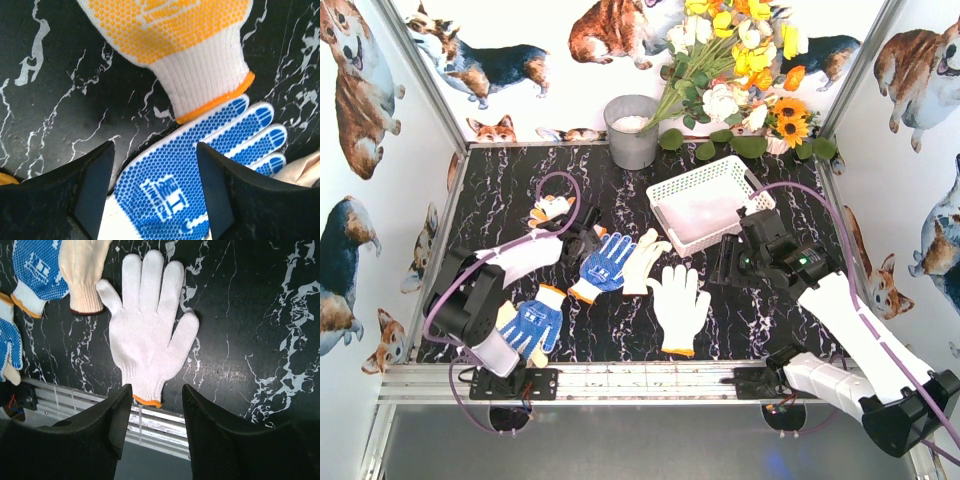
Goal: Put the gloves into the storage basket
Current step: Move the glove to the center of the board.
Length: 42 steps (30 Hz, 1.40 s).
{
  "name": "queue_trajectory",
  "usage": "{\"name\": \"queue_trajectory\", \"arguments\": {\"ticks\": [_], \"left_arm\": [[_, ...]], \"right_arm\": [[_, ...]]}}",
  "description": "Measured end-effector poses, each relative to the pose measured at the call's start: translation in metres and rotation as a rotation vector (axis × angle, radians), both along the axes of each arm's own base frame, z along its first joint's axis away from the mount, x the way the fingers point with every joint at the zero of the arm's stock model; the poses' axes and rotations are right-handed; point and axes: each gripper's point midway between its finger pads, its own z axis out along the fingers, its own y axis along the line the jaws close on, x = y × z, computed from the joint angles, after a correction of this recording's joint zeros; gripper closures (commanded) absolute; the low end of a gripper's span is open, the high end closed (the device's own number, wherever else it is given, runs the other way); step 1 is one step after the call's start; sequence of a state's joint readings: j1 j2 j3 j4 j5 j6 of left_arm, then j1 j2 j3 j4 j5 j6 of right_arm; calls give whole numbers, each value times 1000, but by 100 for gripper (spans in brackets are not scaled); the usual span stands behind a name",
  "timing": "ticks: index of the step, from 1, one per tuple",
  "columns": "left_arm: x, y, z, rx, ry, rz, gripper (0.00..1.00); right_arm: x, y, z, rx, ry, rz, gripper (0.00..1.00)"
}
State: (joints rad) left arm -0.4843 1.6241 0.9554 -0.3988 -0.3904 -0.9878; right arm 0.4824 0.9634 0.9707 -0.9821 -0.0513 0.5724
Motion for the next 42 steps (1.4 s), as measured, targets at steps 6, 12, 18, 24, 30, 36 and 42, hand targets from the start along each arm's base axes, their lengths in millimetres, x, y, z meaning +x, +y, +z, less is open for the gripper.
{"name": "queue_trajectory", "arguments": {"ticks": [6,12,18,24,30,36,42], "left_arm": [[19,-5,-14,-30,-42,56,42],[44,-13,-19,-75,-124,105,54],[50,-8,-22,-85,-159,183,79],[46,1,-23,-29,-141,173,100],[59,-5,3,42,-132,45,100],[38,-3,38,27,-144,-54,100],[19,-34,67,-58,-179,-291,100]], "right_arm": [[-18,0,1,14,38,44,52],[-33,4,1,43,81,99,52],[-41,9,5,64,99,146,52],[-44,8,12,55,87,191,52],[-47,8,14,50,100,213,52],[-48,11,11,59,124,228,52],[-49,17,13,113,120,195,51]]}}
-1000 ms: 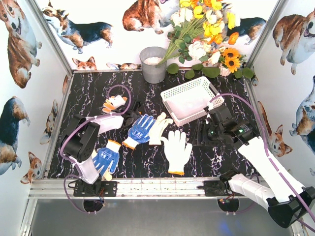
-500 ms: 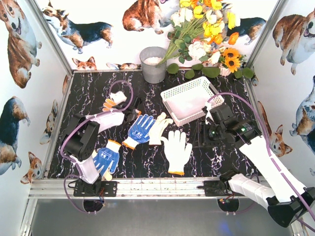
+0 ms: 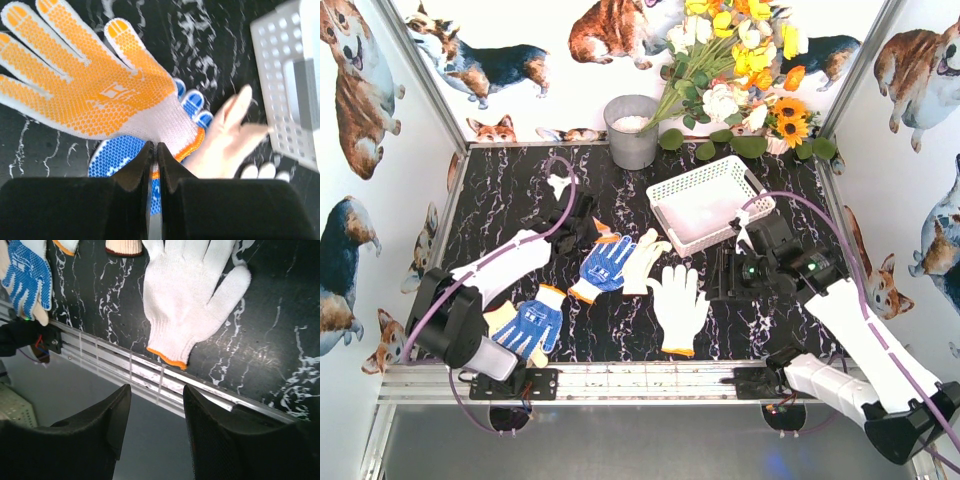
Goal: Put the gloves into the storage basket
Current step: Move the glove to the center of the board.
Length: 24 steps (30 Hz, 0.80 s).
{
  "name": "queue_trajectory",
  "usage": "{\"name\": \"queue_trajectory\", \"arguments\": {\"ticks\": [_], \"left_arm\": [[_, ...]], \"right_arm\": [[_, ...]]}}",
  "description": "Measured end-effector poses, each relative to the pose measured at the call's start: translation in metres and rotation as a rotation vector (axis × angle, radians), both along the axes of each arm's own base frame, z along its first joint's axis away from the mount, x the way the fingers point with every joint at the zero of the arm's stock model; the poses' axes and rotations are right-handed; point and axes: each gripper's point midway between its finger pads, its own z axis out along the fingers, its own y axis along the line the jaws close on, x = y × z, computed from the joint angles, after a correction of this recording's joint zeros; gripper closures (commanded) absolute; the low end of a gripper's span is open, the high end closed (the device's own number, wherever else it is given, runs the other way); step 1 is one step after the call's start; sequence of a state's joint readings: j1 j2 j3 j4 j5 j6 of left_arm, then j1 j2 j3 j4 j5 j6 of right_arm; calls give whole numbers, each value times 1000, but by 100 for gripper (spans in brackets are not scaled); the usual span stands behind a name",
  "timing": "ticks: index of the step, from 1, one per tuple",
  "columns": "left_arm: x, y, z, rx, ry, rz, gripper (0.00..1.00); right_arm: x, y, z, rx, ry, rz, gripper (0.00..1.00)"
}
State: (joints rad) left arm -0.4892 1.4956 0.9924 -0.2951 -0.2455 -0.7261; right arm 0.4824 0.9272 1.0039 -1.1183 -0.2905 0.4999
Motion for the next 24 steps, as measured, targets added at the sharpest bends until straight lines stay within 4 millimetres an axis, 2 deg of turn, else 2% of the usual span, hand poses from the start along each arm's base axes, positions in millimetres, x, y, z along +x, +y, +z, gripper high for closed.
{"name": "queue_trajectory", "arguments": {"ticks": [3,7,10,12,14,16,19,22,23,24], "left_arm": [[-13,-15,5,-14,12,-106,100],[-34,-29,20,-77,-4,-217,100],[-56,-38,29,-118,-20,-291,100],[-78,-47,28,-148,-18,-350,100],[-103,-56,19,-182,2,-415,100],[-130,-62,1,-203,53,-480,100],[-168,-67,-30,-217,157,-558,100],[-198,-72,-46,-222,225,-626,100],[-204,-73,-47,-225,235,-643,94],[-209,-74,-47,-224,242,-652,73]], "right_arm": [[-1,9,-10,66,22,-35,50],[-2,22,-28,142,94,-92,46],[1,31,-37,207,126,-135,44],[2,37,-44,247,145,-159,44],[3,42,-51,283,172,-186,43],[4,46,-55,307,200,-206,42],[9,54,-51,338,201,-216,41],[10,64,-48,356,195,-207,41],[9,67,-48,357,194,-202,41],[8,71,-49,356,198,-196,41]]}}
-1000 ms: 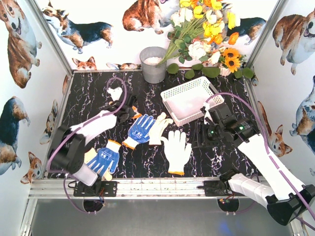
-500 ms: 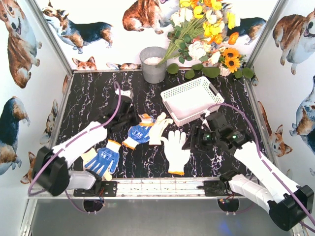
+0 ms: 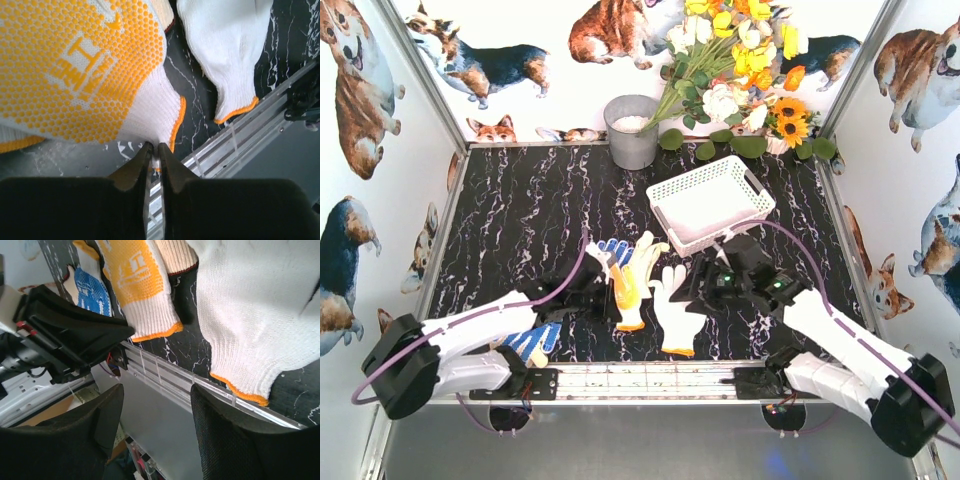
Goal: Put the gloves into the storage basket
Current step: Move the glove to the center of the board.
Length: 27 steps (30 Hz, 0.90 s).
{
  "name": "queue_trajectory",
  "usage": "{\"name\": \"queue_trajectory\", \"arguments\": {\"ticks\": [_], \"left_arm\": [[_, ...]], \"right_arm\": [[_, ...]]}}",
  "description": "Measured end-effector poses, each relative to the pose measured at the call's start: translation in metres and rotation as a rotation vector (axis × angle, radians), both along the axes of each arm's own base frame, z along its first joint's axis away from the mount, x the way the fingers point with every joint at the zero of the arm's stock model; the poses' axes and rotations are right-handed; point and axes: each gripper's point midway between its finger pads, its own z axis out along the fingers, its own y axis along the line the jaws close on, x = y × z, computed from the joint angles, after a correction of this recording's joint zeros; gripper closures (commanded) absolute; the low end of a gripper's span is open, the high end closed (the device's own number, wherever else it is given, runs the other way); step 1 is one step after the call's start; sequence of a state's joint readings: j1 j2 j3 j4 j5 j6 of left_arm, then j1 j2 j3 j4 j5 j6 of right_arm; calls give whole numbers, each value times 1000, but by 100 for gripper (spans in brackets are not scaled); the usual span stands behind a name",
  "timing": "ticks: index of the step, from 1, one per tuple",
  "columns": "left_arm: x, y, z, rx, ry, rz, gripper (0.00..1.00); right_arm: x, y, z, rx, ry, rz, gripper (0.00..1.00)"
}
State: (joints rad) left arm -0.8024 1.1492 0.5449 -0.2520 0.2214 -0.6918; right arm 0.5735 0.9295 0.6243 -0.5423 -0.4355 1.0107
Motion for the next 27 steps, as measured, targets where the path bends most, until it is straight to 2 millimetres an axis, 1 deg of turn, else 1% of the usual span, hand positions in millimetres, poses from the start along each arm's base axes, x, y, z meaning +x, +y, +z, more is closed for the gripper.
{"name": "queue_trajectory", "arguments": {"ticks": [1,3,5,6,10,12,15,19,23,24,27], "left_arm": [[-3,1,2,3,-4,-3,56],[-4,8,7,26,-24,22,36],[-1,18,16,49,-55,68,20],[3,24,23,57,-77,106,16],[23,43,46,83,-148,259,11],[32,52,49,104,-164,322,11],[45,68,41,152,-153,401,13],[64,89,27,199,-117,496,14],[83,97,22,166,-96,549,16],[89,99,20,142,-90,564,16],[95,103,6,96,-51,587,17]], "right_arm": [[-1,4,-1,-1,7,6,41],[-4,12,-6,-7,23,18,43],[-7,18,-11,-23,29,29,45],[-8,22,-14,-33,30,34,46],[-10,33,-25,-95,26,53,49],[-6,39,-28,-121,16,57,49],[3,48,-34,-150,3,60,49],[8,54,-47,-181,2,78,49],[12,59,-58,-203,3,95,48],[13,61,-60,-206,1,101,48],[16,66,-65,-207,-2,115,48]]}}
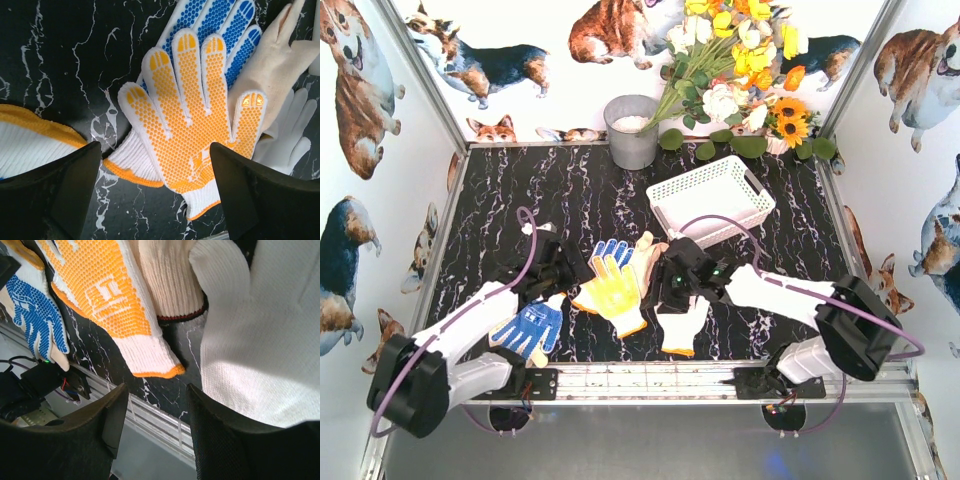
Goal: Put the gloves into the storage basket
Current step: Move the glove to the center of the board, then pick up the glove from the center of the board.
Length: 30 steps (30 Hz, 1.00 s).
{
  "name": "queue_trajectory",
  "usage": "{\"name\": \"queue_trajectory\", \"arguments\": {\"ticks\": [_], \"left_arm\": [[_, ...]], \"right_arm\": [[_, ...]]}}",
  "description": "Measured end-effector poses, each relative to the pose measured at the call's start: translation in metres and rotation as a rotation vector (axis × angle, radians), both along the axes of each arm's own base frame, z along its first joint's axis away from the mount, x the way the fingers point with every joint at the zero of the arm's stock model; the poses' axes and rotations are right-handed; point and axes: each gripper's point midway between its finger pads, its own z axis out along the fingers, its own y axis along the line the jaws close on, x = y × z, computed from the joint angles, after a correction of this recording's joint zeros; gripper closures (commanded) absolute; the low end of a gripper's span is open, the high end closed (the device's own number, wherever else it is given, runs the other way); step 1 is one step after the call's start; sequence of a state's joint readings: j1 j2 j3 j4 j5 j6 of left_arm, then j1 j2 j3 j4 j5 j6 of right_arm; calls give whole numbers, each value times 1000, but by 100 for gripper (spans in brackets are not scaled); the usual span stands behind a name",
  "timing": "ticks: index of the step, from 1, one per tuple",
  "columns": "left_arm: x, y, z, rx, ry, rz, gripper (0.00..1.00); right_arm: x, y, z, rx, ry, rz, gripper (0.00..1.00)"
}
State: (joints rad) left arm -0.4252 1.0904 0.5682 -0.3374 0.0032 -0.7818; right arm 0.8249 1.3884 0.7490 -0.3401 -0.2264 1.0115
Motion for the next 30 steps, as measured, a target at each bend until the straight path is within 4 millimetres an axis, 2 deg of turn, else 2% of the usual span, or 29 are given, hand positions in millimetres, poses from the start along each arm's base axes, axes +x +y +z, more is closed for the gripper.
{"name": "queue_trajectory", "arguments": {"ticks": [3,6,10,15,21,24,30], "left_arm": [[2,-1,-12,-47,32,1,17],[4,-2,-15,-84,33,-2,19],[11,3,-16,-120,18,12,28],[11,7,-36,-159,56,14,38],[19,-2,-36,-198,30,-20,45],[22,-4,-37,-213,18,-30,52],[27,-6,-40,-224,3,-45,54]], "right_arm": [[4,7,-5,7,-1,21,48],[7,15,-12,13,7,34,48],[11,21,-21,11,15,48,49],[18,28,-26,6,-4,75,50],[22,30,-32,-5,-19,92,51],[22,30,-37,-14,-19,99,51],[23,33,-40,-6,-20,109,54]]}}
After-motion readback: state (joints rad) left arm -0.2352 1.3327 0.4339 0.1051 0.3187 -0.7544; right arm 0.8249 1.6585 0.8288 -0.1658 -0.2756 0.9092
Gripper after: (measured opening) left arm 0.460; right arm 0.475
